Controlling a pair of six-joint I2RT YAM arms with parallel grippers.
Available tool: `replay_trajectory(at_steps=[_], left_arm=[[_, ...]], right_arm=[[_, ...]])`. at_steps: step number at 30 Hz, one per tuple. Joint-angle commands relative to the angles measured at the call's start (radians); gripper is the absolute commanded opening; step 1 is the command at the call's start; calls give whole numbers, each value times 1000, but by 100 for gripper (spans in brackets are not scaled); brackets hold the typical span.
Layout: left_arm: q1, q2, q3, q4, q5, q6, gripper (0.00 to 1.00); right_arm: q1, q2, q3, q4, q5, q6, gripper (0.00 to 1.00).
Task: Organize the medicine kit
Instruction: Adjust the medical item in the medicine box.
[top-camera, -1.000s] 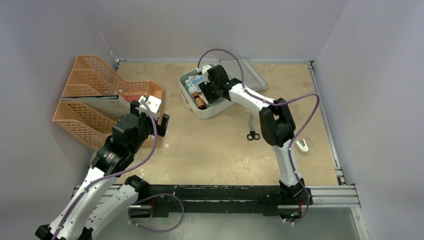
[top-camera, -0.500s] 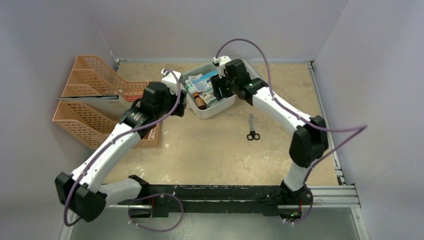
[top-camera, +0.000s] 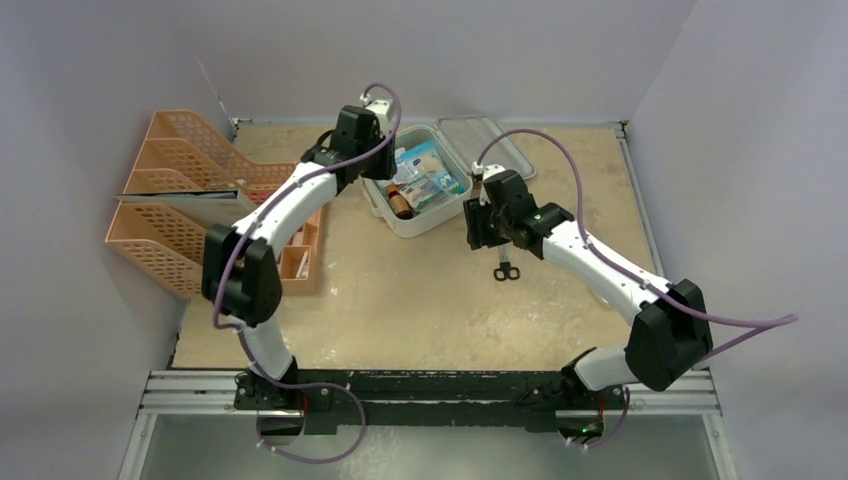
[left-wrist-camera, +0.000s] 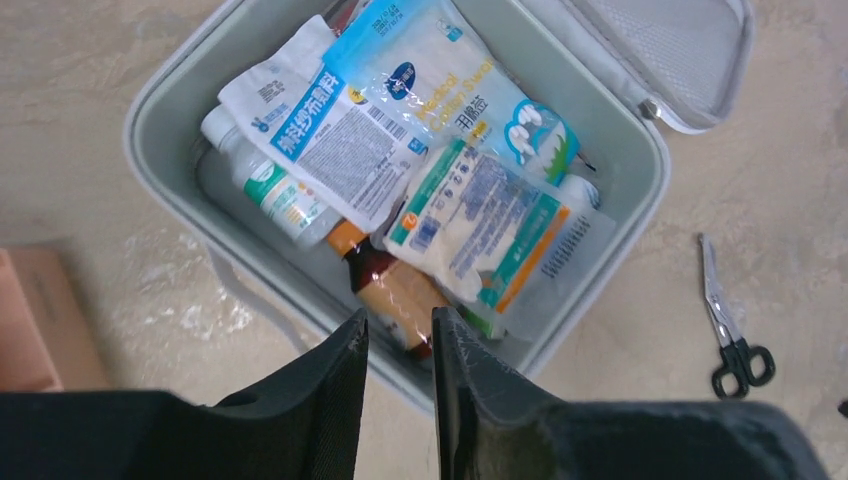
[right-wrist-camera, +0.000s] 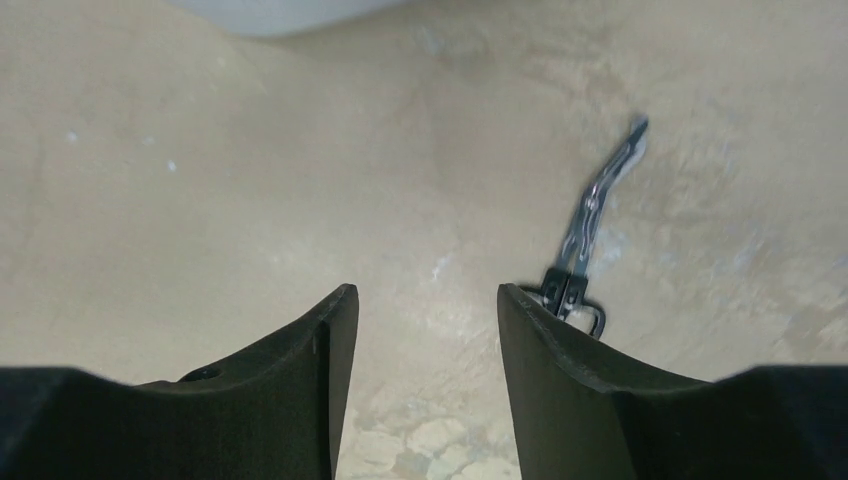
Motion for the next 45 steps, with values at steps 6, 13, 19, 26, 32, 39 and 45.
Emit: replay_trajectory(at_steps=[6, 13, 19, 26, 32, 39, 45], left_arm=[[35, 213, 171, 79, 71, -14, 15], [57, 311, 192, 147, 80, 10, 10], [62, 367, 202, 189, 107, 19, 7], [69, 419, 200, 180, 90, 43, 5], [70, 429, 205, 188, 103, 45, 5], [70, 394, 257, 149, 148, 22, 12], [70, 271, 273, 107, 200, 8, 30]], right_arm=[[-15, -24, -115, -38, 80, 97, 48], [-27, -51, -166, -20, 55, 117, 48], [-30, -63, -189, -32, 33, 144, 48], [-45, -88, -209, -44, 45, 157, 48], [-49, -99, -224, -37, 46, 174, 46], [-57, -103, -234, -52, 75, 178, 43], [-65, -76, -257, -25, 88, 184, 37]])
